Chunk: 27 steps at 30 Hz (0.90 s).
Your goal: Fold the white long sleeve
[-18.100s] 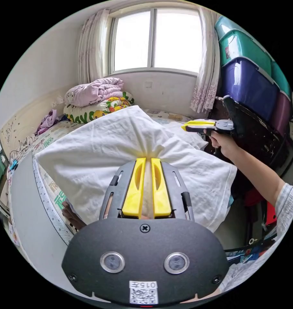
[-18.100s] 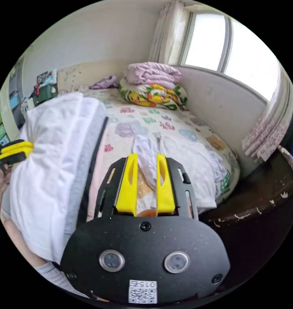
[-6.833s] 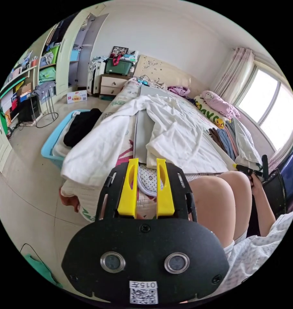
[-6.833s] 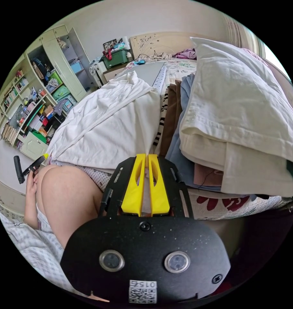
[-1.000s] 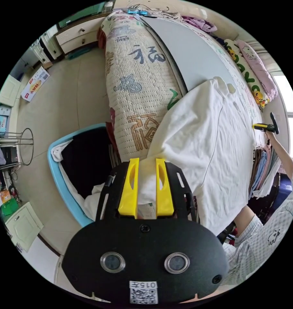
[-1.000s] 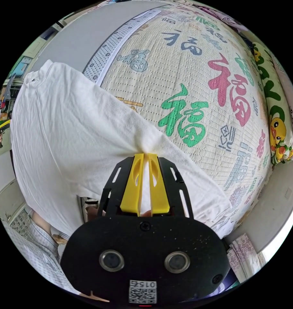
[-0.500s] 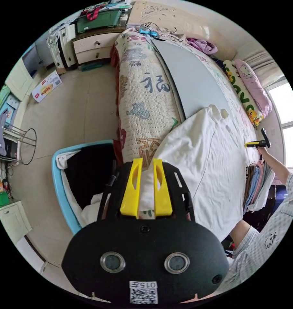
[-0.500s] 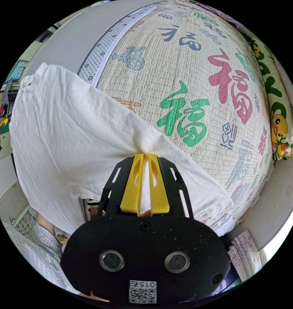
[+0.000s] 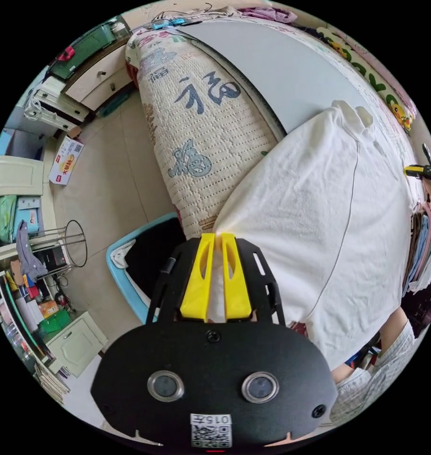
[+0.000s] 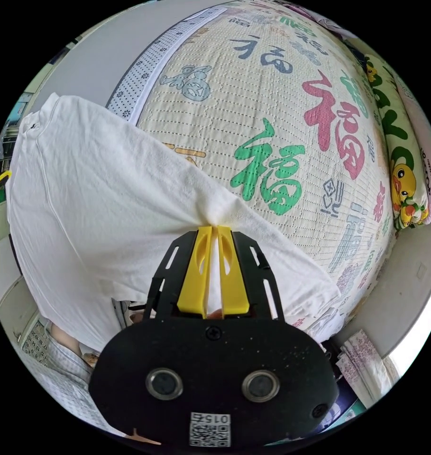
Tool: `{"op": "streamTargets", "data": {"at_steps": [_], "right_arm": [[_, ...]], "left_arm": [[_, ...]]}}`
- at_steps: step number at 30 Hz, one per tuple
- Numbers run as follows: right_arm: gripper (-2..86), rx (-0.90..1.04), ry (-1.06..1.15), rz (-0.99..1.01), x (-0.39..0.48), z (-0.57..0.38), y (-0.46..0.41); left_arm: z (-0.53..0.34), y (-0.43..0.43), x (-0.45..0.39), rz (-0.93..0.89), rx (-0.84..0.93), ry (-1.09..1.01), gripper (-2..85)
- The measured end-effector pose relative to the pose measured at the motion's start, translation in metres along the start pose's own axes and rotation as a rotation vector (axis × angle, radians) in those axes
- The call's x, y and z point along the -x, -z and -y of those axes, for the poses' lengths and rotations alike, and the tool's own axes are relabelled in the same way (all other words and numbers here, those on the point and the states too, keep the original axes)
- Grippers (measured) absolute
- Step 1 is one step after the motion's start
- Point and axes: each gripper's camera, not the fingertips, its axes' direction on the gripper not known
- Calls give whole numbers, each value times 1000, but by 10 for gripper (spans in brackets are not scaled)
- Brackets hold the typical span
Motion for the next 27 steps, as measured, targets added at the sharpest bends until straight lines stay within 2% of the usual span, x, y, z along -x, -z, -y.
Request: {"op": "streamTargets", "data": {"at_steps": [2,6,9,12,16,22,27], "right_arm": [[42,-30,-38,2,-6,-11,1],[36,-209,14,-27,22,-70,30],[49,-307,116,317,57,-165,40],[72,-241,98,527,71,-243,3],[103,-47,-30,546,73,-316,-69],[106,122,-160,599,60,-366,-152],[25,120,-226,685,48,-376,-176]], "left_arm": [[-17,6,9,-24,-20,98,73],[-110,44,13,-182,-179,248,88],[-198,45,-19,-288,-133,269,94],[-288,15,-66,-366,10,303,96],[-385,-34,-117,-468,161,410,96],[-427,-72,-141,-556,101,520,89],[-436,-86,-138,-590,61,536,49]]}}
